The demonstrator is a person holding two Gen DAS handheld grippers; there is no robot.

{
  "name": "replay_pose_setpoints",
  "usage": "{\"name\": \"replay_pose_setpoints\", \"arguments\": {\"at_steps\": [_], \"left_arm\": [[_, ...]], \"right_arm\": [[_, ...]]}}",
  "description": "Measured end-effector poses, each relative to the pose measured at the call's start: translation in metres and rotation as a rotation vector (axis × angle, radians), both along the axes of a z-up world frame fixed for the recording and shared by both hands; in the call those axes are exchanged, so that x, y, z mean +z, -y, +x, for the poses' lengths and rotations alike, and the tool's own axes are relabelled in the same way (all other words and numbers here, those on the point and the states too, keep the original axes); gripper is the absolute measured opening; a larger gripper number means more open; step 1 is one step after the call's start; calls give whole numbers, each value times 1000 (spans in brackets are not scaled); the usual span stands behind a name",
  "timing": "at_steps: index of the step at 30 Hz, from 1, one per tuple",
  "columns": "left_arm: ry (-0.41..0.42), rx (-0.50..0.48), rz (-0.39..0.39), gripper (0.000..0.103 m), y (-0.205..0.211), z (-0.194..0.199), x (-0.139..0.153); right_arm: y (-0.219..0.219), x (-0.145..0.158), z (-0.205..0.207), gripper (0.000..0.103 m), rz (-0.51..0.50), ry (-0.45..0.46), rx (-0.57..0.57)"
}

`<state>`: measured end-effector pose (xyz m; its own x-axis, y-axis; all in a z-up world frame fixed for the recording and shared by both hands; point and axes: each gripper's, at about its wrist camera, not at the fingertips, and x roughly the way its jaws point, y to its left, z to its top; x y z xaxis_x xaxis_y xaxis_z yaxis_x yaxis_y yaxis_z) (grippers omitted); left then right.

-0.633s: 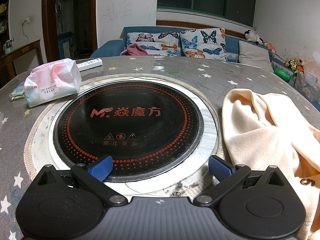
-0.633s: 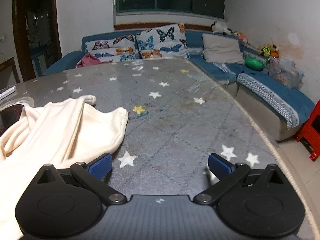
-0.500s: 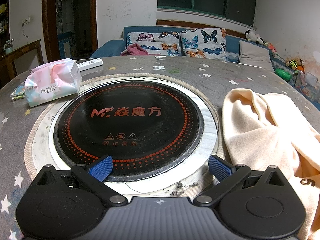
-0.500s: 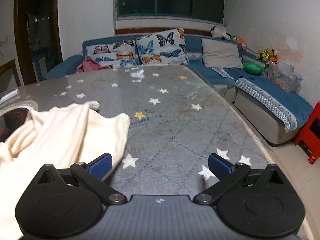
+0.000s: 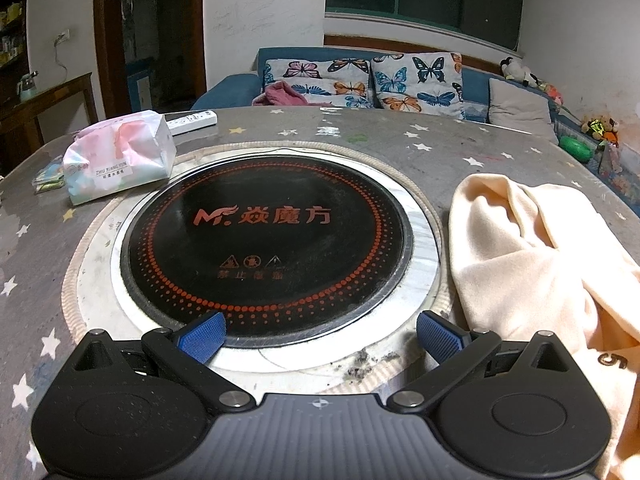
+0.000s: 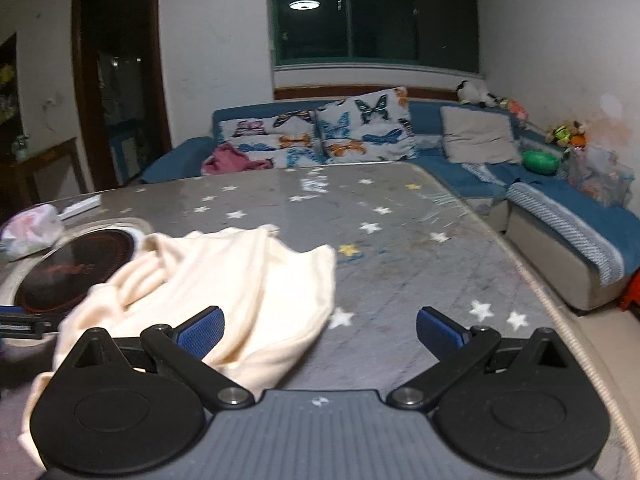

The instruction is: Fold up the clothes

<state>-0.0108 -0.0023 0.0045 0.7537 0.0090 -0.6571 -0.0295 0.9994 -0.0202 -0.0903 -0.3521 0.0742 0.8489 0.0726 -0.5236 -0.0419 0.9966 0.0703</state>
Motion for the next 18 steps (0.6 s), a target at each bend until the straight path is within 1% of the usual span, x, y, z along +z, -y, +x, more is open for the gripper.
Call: {"name": "replay_pose_setpoints", "arguments": {"at_steps": [5, 9, 14, 18], "left_arm": [[-10, 3, 3, 103, 1, -6, 2], [-11, 4, 5, 103, 3, -13, 6], [-16, 7, 15, 103, 7, -22, 12], [-19, 7, 27, 103, 9, -29, 17]], "right_arm": [[-12, 3, -13, 103, 1, -5, 37], [-17, 3, -13, 103, -3, -21, 50], [-31, 1, -19, 103, -50, -40, 66], [-38, -1, -22, 103, -58, -66, 83]]}}
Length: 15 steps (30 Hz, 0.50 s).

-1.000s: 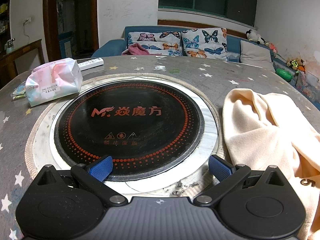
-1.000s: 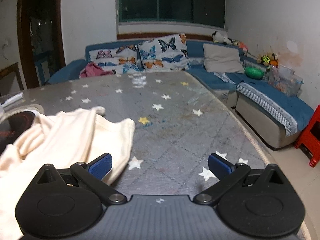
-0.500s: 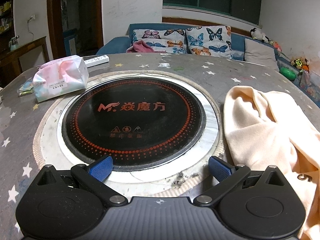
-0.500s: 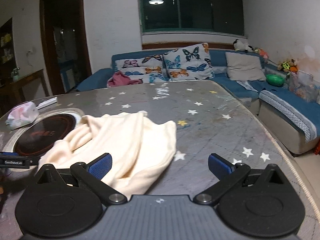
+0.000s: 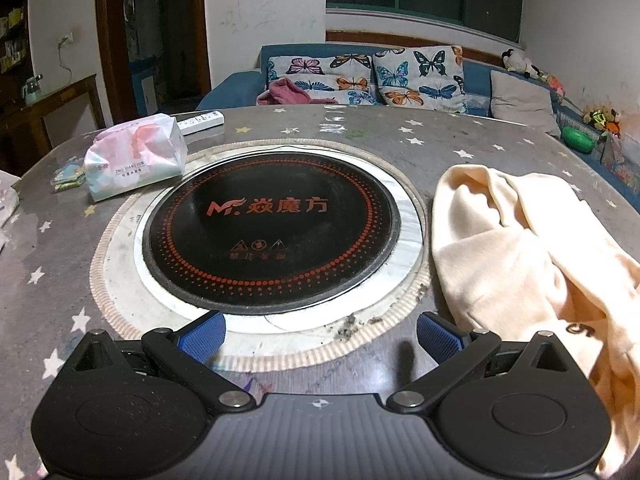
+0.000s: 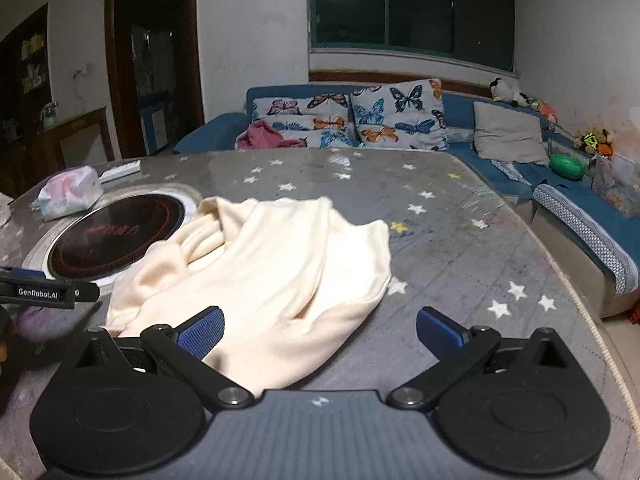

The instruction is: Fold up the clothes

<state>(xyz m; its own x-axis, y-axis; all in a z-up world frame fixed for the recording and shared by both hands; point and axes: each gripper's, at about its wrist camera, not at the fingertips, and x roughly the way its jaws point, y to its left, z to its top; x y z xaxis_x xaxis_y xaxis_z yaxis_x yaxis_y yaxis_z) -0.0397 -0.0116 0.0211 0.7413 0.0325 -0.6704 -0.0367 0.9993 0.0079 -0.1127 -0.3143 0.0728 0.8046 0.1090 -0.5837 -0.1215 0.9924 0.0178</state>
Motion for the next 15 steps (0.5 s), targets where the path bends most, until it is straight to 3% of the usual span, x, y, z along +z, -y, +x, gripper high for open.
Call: {"name": "replay_pose_setpoints", "arguments": {"at_steps": [15], "left_arm": [[4, -17, 5, 103, 12, -17, 18]], "right_arm": [[-13, -7, -5, 103, -41, -48, 22]]}}
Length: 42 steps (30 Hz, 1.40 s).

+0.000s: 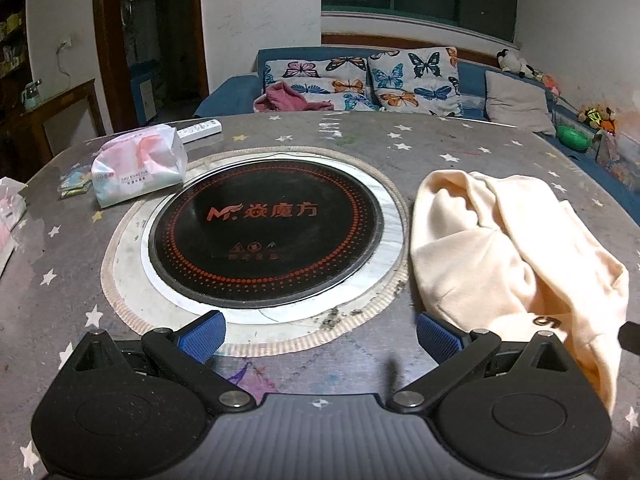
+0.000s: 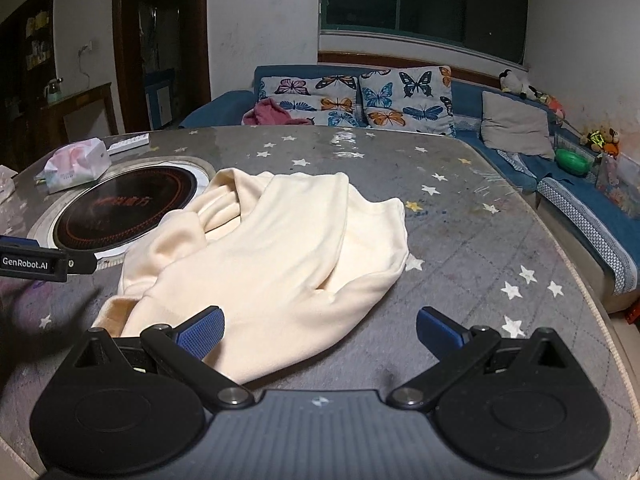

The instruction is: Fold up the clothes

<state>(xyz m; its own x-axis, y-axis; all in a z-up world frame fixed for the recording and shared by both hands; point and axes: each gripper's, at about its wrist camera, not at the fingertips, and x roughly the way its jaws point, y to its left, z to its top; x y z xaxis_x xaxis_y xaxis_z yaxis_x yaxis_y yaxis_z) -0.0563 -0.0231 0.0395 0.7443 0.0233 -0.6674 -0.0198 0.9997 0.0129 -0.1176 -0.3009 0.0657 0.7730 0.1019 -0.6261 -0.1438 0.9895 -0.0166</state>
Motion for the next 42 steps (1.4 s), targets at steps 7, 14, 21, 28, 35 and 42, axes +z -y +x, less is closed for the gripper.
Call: {"name": "replay_pose_setpoints", "arguments": {"at_steps": [7, 14, 21, 28, 35, 42], "left_arm": [[16, -34, 9, 103, 13, -4, 12], [18, -66, 23, 103, 27, -1, 18], [13, -87, 39, 103, 39, 6, 20], [9, -103, 52, 103, 45, 13, 20], [14, -116, 52, 103, 46, 21, 20], [4, -126, 56, 103, 46, 34, 19]], "right_arm": [[-1, 2, -3, 103, -3, -7, 8], [-1, 5, -2, 103, -11, -2, 10], [2, 9, 3, 103, -8, 0, 9], [4, 9, 9, 103, -11, -1, 10], [4, 11, 17, 103, -14, -1, 21], [3, 15, 30, 103, -21, -1, 31]]}}
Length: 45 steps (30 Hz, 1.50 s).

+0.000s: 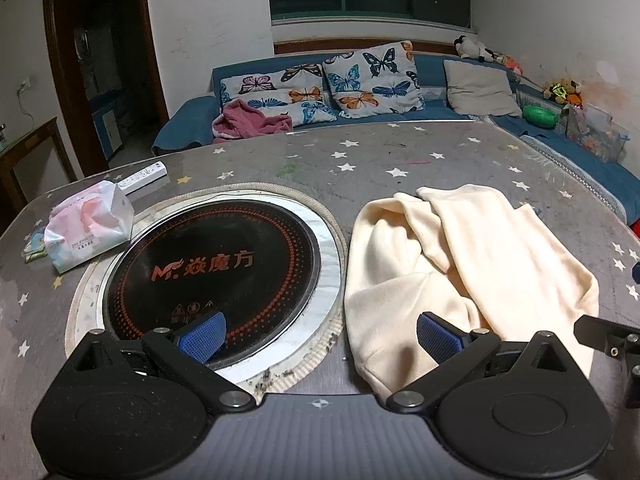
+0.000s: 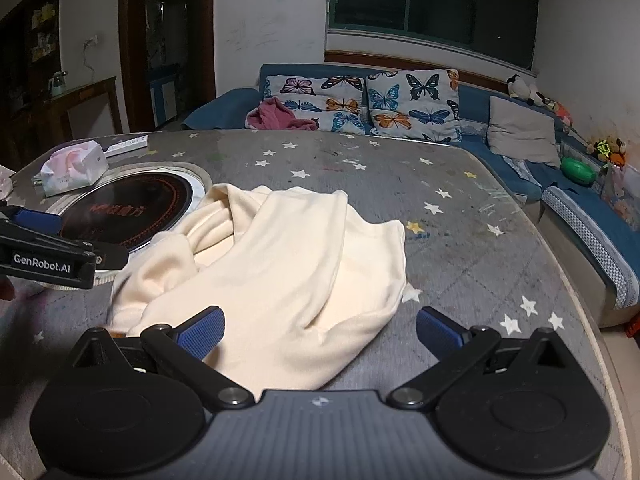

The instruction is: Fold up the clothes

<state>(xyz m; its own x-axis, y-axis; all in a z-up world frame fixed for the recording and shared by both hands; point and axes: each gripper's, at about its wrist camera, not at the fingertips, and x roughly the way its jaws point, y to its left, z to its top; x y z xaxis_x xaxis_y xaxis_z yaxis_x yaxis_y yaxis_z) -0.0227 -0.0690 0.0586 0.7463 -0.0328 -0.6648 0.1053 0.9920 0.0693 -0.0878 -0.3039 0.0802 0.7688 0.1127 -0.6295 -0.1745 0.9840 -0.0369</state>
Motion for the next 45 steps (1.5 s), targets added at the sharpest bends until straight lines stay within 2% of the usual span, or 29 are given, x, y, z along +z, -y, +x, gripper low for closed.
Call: {"name": "replay_pose_setpoints", "arguments": {"at_steps": [15, 24, 32, 34, 41, 45], "left_arm": [[-48, -1, -3, 103, -3, 27, -9], [-17, -6, 0, 101, -8, 41, -2], [13, -70, 14, 74, -3, 60, 7], [9, -88, 16, 67, -1, 66, 6], [10, -187, 19, 67, 13, 87, -1], [24, -239, 42, 69, 24, 100, -7]], "right_arm": [[-1, -1, 25, 102, 13, -17, 7], [3, 0, 49, 93, 38, -45, 5], [-1, 5, 86, 81, 63, -62, 17], [-3, 4, 98, 73, 65, -64, 18], [-2, -10, 138, 62, 84, -103, -14], [-1, -18, 150, 37, 110, -127, -8]]}}
